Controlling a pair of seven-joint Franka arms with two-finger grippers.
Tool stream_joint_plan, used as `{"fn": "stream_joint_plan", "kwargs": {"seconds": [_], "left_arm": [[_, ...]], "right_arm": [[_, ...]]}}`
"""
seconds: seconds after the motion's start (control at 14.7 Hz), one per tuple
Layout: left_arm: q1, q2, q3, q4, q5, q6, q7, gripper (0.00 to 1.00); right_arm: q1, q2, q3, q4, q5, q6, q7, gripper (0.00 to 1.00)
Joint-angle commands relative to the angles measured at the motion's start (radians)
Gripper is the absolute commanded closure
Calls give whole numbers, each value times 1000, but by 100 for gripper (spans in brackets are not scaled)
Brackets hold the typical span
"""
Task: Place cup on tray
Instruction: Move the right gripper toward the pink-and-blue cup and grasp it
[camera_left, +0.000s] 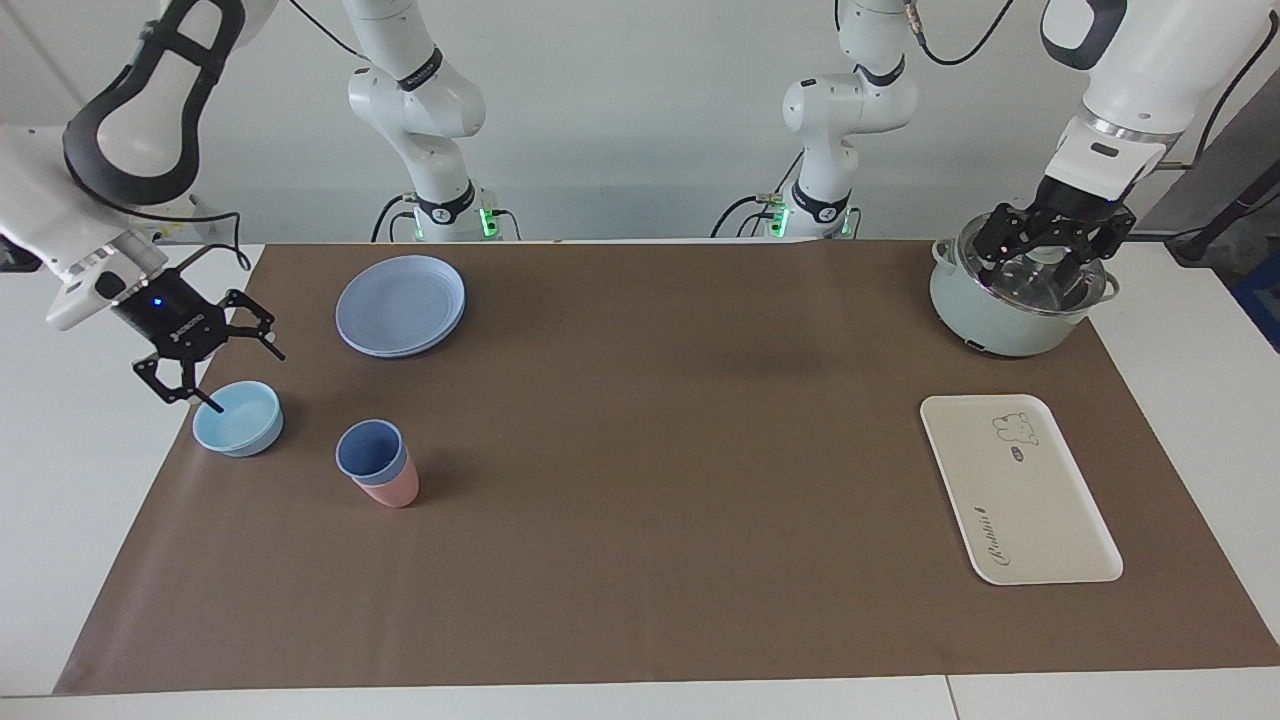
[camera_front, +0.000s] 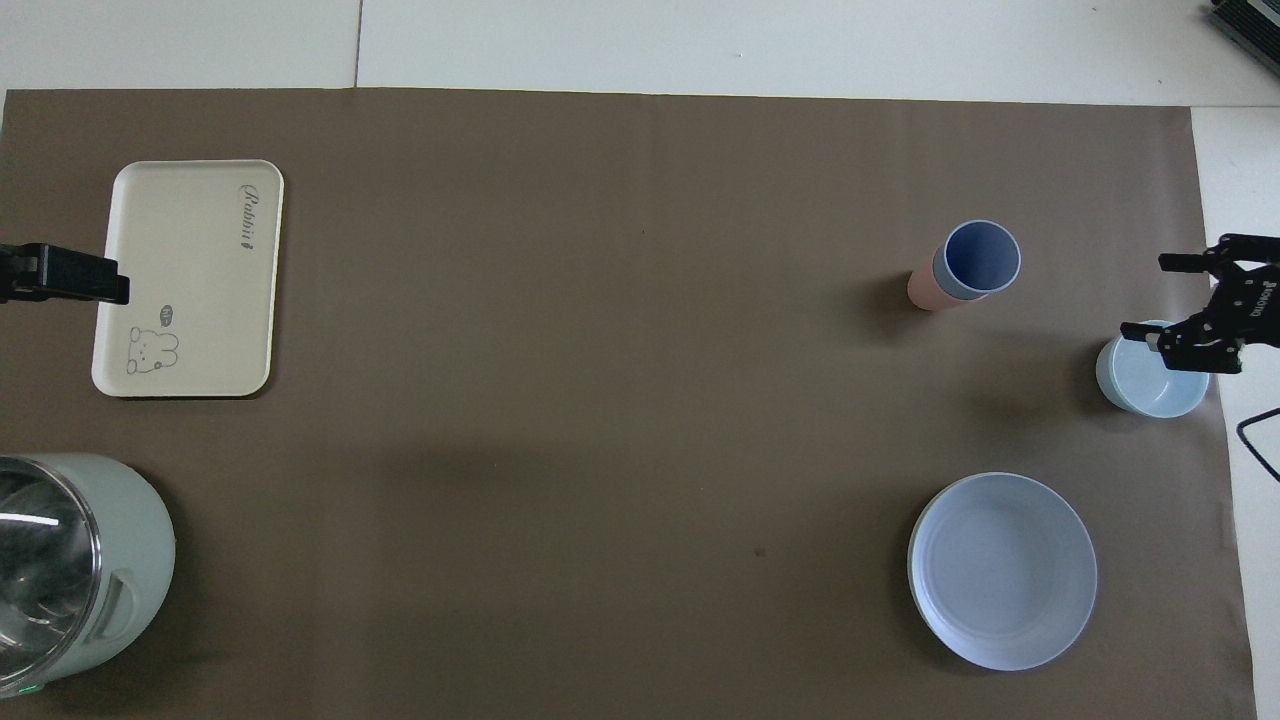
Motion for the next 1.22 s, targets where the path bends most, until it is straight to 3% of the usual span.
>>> {"fn": "stream_joint_plan", "kwargs": {"seconds": [0.0, 0.2, 0.54, 1.16], "left_arm": [[2, -28, 2, -30, 2, 2, -8, 0], [2, -28, 2, -30, 2, 2, -8, 0], [2, -28, 2, -30, 2, 2, -8, 0], [2, -28, 2, -30, 2, 2, -8, 0]], "right_arm": [[11, 31, 12, -22, 111, 14, -39, 0], [-1, 163, 12, -21, 287, -2, -262, 0], [11, 226, 14, -41, 422, -68, -330, 0], [83, 238, 15, -52, 563, -31, -415, 0]]}}
